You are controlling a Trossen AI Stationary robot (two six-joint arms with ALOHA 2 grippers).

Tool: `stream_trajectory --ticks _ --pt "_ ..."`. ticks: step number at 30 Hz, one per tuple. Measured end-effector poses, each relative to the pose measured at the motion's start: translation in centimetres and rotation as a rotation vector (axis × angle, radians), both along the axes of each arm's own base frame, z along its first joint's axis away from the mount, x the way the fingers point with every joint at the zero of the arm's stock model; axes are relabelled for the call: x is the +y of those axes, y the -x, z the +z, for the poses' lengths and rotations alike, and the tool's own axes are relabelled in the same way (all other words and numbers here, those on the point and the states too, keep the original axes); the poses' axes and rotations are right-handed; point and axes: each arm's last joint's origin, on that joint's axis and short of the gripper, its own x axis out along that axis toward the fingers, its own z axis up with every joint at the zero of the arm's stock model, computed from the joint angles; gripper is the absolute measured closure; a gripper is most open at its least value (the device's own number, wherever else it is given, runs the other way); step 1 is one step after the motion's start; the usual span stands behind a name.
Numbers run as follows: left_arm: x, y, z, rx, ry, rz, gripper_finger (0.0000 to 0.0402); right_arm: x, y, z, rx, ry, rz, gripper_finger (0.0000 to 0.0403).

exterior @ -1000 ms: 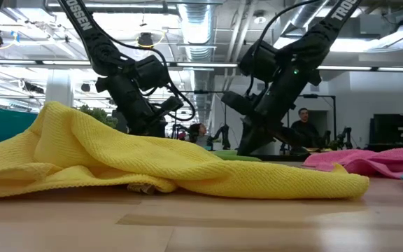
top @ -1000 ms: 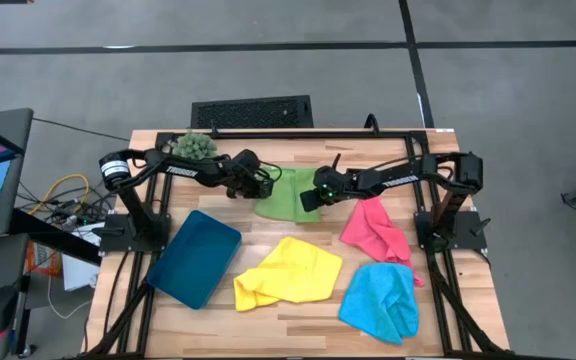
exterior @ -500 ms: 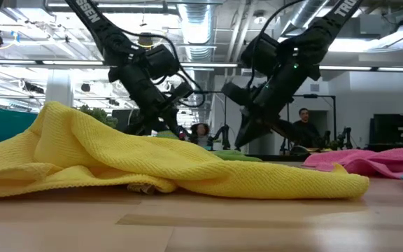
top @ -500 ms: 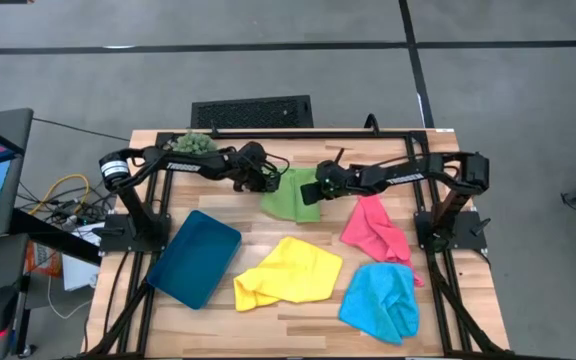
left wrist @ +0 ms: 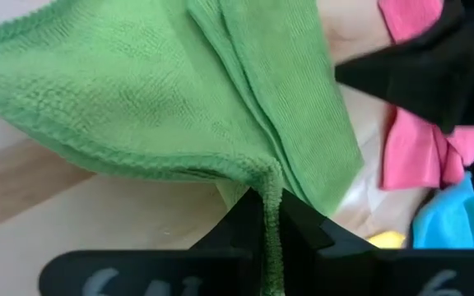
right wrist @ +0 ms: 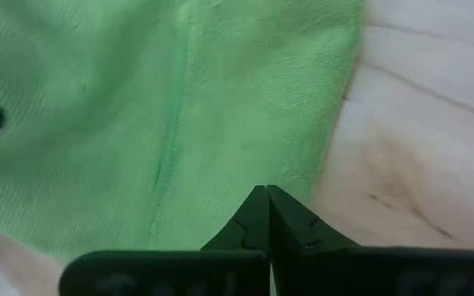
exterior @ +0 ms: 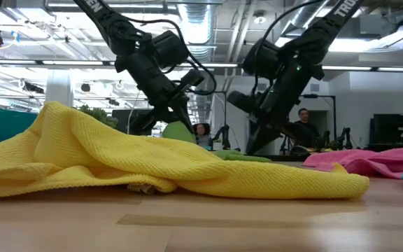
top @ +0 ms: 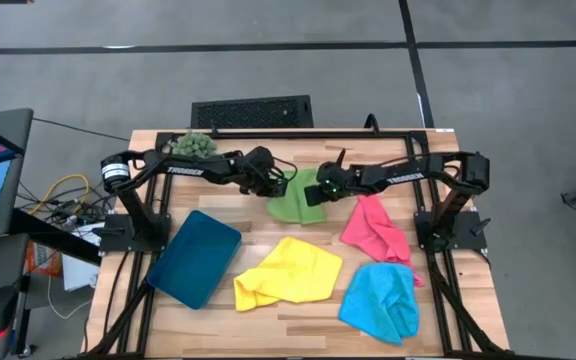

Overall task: Fold microfiber towels
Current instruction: Fold the green microfiber towel

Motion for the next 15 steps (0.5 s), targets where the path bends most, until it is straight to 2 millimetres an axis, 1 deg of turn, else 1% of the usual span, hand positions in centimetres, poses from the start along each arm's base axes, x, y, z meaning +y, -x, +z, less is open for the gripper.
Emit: stream_trajectory --ticks 7,15 --pt "0.2 -1.1 -1.1 -0.005 0.044 0.0 0.0398 -0.1 0.0 0.0 0.0 0.0 -0.004 0.0382" --pt "0.7 -3.8 -0.2 -0.009 0.022 -0.058 0.04 0.0 0.2 -0.1 0.017 -0.017 -0.022 0.0386"
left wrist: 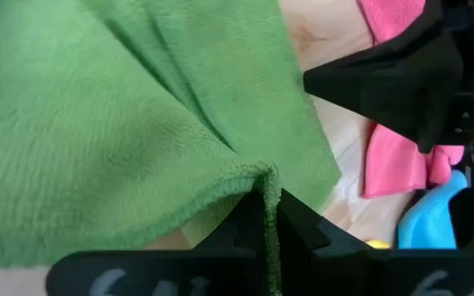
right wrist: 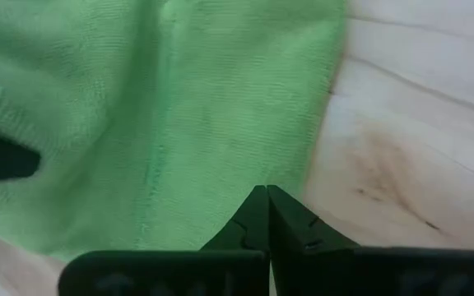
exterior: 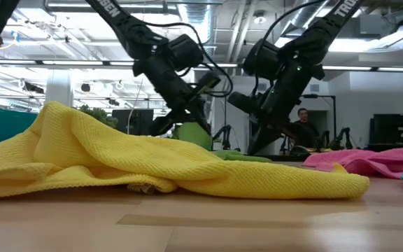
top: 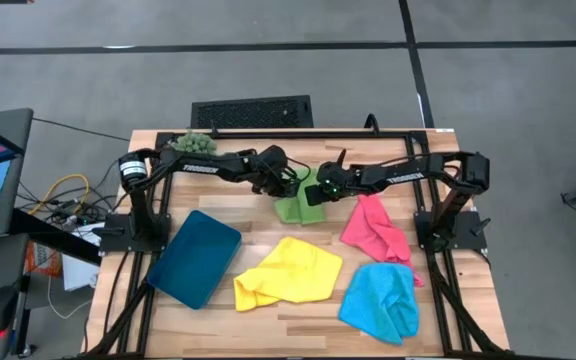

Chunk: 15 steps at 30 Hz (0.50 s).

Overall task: Fold microfiber towels
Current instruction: Fold the green microfiber towel

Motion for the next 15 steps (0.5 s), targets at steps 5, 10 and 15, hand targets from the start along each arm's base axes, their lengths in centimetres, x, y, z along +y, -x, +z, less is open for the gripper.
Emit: stream_trajectory --ticks 5,10,15 --pt "0.6 -1.7 0.1 -0.015 0.008 -0.013 0.04 0.1 0.2 0.2 0.008 -0.008 -0.003 0.0381" --pt "0.4 -3.1 -0.3 -0.017 0.021 -0.041 0.04 0.2 0.9 1.3 0.021 -0.016 -0.028 0.0385" --pt "0.2 -3.6 -0.9 -0.017 0.046 -0.056 0.04 0.4 2.3 2.8 0.074 0.025 -0.058 0.0384"
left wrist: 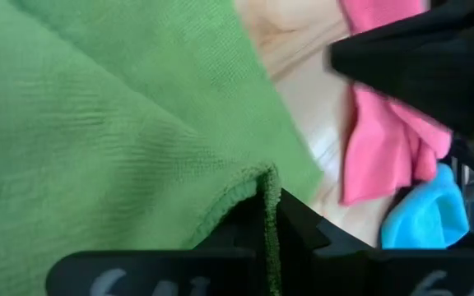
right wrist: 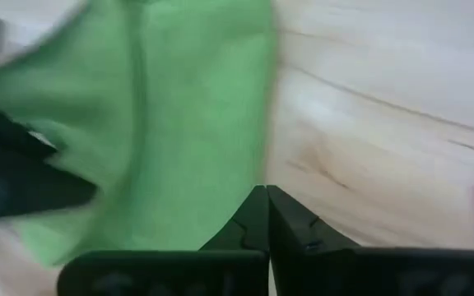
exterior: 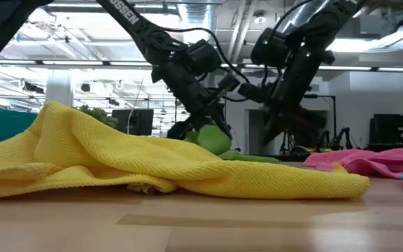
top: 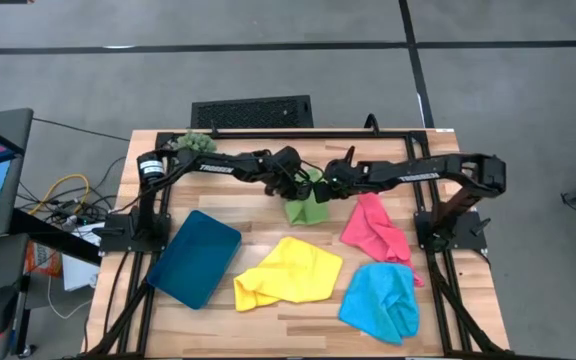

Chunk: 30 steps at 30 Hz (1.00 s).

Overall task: Fold microfiber towels
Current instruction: Fold the green microfiber towel

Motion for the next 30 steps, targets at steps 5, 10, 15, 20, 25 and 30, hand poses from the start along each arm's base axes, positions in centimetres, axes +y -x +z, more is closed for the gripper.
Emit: stream_trajectory --ticks 5,10,15,20,25,30 --pt "0.1 -0.3 0.3 -0.033 -0.01 0.015 0.0401 0.3 0.2 0.1 0.009 0.01 0.022 0.0381" --pt "-0.1 -0.7 0.9 -0.046 -0.015 0.015 0.0401 0.9 0.1 -2.0 0.038 -0.027 0.045 0.0388" --pt "-0.2 -0.9 1.2 -0.039 -0.028 0.026 0.0401 1.0 -0.2 -3.0 0.003 -0.037 0.055 0.0385" --pt "-0.3 -1.1 0.3 -0.029 0.004 0.02 0.0401 1.0 -0.1 -3.9 -0.01 -0.049 0.056 0.0386" --pt "-0.4 -1.6 -0.2 -0.021 0.03 0.006 0.0401 1.1 0.1 -4.1 -0.003 -0.05 0.057 0.0387" --pt "-0.2 -1.7 -0.1 -0.03 0.018 0.029 0.0401 1.1 0.1 -4.1 -0.008 -0.053 0.064 0.0383"
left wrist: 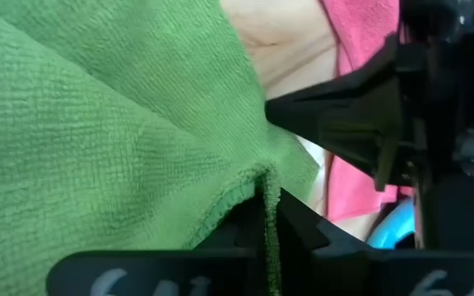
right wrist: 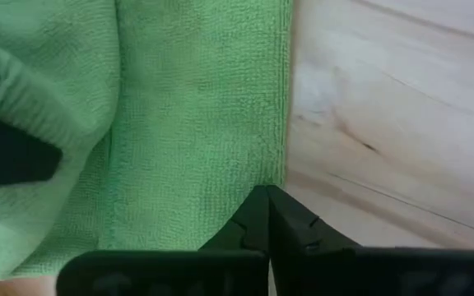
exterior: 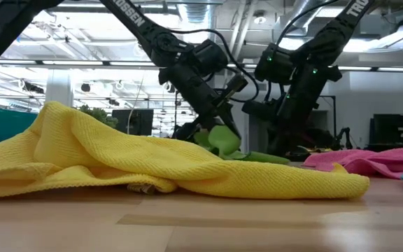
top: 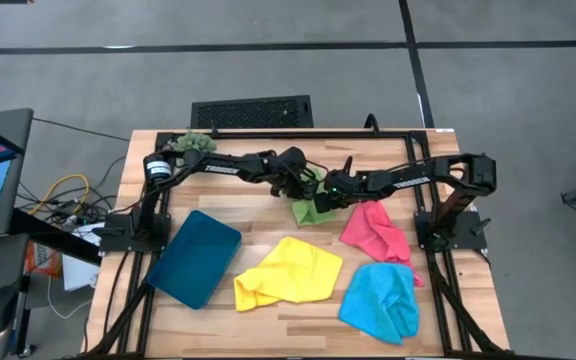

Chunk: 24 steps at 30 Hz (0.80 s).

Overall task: Fold microfiber towels
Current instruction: Fold the green microfiber towel

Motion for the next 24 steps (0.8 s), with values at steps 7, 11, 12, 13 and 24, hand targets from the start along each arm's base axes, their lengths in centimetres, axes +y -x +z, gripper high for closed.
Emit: stream_trajectory --ticks 7,11,12,13,24 --pt "0.01 -0.03 0.01 0.0 -0.004 0.012 0.0401 -0.01 -0.06 0.03 -0.006 0.003 0.004 0.0388" --pt "0.06 -0.09 0.04 -0.006 -0.013 0.02 0.0401 -0.01 -0.06 0.03 -0.005 0.007 0.013 0.0383" --pt "0.11 -0.15 -0.03 -0.01 -0.016 0.022 0.0401 -0.01 -0.06 0.03 -0.005 0.007 0.013 0.0383" --pt "0.16 -0.26 -0.11 -0.019 -0.019 0.024 0.0401 -0.01 -0.06 0.03 -0.005 0.006 0.013 0.0383" --pt "0.21 -0.38 -0.19 -0.026 -0.035 0.043 0.0401 0.31 -0.14 0.03 -0.006 0.003 0.026 0.0384"
